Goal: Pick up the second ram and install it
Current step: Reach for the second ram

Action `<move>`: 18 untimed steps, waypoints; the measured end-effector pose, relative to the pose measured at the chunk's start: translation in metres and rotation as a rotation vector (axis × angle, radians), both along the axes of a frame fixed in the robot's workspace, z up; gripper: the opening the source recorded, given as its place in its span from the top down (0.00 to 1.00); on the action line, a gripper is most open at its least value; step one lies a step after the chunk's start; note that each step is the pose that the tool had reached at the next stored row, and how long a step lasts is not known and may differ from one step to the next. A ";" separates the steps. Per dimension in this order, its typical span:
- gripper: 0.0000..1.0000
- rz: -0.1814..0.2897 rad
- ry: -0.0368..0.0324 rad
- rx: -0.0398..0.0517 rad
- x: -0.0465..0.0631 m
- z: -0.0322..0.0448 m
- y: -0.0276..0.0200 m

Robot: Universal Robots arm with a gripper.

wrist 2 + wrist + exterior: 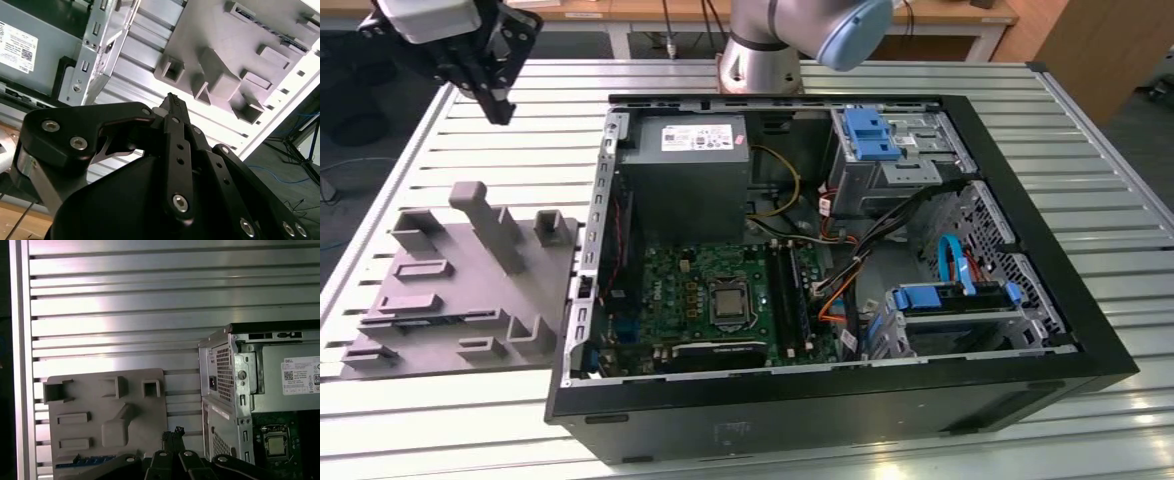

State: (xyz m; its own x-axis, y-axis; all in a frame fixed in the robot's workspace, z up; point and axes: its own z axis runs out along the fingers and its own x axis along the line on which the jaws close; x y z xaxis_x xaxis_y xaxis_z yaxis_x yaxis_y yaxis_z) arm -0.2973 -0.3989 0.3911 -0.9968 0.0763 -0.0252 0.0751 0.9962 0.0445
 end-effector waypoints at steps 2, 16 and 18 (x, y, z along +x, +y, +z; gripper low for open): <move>0.89 0.000 0.0001 -0.0001 -0.007 -0.0001 0.0000; 0.89 0.000 -0.0001 0.0000 -0.049 -0.0016 0.0000; 0.89 0.000 -0.0001 0.0000 -0.054 -0.0019 0.0000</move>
State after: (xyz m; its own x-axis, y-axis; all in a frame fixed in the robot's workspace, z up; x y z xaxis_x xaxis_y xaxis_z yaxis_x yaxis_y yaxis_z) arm -0.3509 -0.3989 0.3892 -0.9968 0.0763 -0.0253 0.0751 0.9962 0.0444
